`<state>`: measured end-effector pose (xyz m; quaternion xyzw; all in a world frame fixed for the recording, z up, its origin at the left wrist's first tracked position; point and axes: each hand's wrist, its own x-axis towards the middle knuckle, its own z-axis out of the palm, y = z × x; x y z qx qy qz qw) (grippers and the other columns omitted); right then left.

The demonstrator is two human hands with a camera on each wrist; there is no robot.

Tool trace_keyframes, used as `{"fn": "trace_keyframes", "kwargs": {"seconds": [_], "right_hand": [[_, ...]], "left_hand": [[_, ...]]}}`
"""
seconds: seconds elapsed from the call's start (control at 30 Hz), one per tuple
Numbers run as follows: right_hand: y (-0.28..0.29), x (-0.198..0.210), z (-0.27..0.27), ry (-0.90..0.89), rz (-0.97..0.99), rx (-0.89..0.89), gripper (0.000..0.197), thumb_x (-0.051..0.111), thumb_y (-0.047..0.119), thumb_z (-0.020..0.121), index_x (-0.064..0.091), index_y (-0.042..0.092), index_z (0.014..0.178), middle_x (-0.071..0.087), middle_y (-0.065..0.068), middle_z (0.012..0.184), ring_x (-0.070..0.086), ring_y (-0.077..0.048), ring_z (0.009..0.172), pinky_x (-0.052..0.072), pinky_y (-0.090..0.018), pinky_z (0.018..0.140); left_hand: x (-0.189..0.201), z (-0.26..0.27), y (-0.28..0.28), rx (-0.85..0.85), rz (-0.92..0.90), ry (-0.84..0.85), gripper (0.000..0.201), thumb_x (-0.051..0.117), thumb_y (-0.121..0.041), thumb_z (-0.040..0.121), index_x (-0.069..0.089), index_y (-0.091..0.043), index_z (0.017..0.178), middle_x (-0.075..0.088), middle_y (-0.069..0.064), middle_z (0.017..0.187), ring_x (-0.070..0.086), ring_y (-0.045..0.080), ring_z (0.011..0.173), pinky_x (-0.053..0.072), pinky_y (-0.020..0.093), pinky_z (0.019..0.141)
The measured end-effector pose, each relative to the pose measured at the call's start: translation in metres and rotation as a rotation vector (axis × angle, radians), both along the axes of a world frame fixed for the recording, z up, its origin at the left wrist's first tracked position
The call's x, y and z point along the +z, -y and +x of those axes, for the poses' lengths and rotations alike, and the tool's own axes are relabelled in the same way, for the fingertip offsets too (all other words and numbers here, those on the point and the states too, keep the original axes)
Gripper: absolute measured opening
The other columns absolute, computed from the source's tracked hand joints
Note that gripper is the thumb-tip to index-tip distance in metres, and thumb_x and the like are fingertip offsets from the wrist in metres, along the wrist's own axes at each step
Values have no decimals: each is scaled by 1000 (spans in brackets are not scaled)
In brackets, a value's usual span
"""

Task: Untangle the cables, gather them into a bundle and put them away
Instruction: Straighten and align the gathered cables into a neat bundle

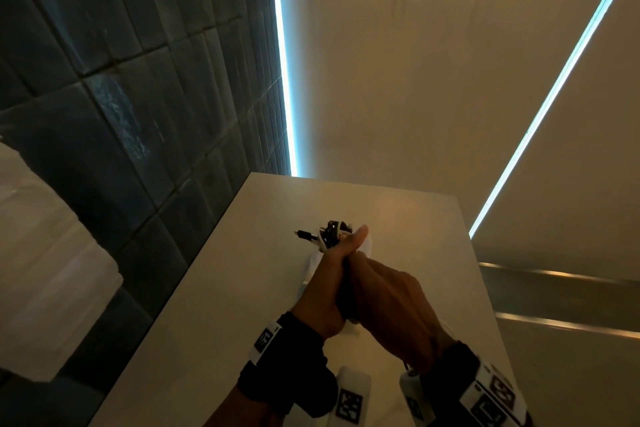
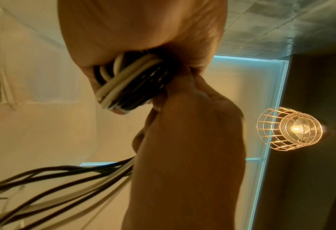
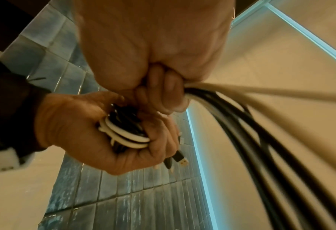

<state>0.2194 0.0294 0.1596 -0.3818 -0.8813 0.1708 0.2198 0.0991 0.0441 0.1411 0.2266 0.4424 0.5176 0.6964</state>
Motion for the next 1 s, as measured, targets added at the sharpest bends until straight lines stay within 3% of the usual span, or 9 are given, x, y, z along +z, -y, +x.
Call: {"fn": "trace_keyframes", "kwargs": {"seconds": [0.1,0.17,0.27,0.43,0.53,0.63,0.73,0.9,1.0], "right_hand": [[0,-8,4,15,-4,67,33,48,14,97,44,16,130,60,-2,108,62,-16,83,53,-22,70],[-3,-14,4,-37,-1,80,41,48,16,96,37,20,135,60,1,101,59,-10,77,46,-11,63],[-10,-14,5,-247,-74,40,52,34,33,99,20,27,148,56,14,78,57,-9,61,47,-15,54],[-8,-16,2,-362,-261,5,64,34,35,100,-8,34,148,51,21,76,58,4,64,46,-14,61],[0,-24,2,-504,-340,-50,50,36,36,99,13,40,143,57,14,67,57,-1,58,44,-16,57],[14,-51,15,-545,-427,-35,18,38,47,100,47,37,112,54,11,63,45,-4,51,35,-19,51],[17,-67,34,-512,-733,2,52,46,71,84,63,24,95,47,6,60,40,-8,50,34,-26,50],[-3,-38,25,-659,-930,147,52,45,45,95,65,-3,100,62,-15,74,59,-28,66,51,-33,67],[-14,-22,8,-800,-1014,115,56,44,50,96,60,-1,78,43,-11,56,36,-21,46,36,-30,48]], "left_hand": [[3,-5,-3,-3,40,97,39,80,-45,67,59,-12,69,51,2,71,53,15,55,49,28,57],[3,-5,-4,2,88,97,56,88,-51,56,60,-9,80,51,4,74,56,16,60,52,30,57],[-3,-4,-4,-29,180,73,79,87,-56,53,60,-6,108,55,10,81,60,21,70,54,32,61],[-1,-4,-5,103,163,27,42,72,-46,76,60,-9,91,55,4,69,58,18,63,50,33,60],[6,-10,-11,213,135,38,25,68,-40,82,63,-16,75,54,1,61,55,14,54,46,30,56],[14,-23,-19,330,183,84,21,70,-36,77,67,-22,62,54,1,59,55,13,54,46,31,61],[17,-34,-21,316,266,141,16,66,-26,81,68,-21,67,58,0,62,59,13,54,49,33,66],[18,-20,-19,215,318,61,16,65,-23,83,70,-15,70,60,3,70,57,13,57,51,31,62],[19,-13,-20,221,322,21,13,68,-19,79,64,-7,79,60,4,70,56,15,59,51,31,60]]}}
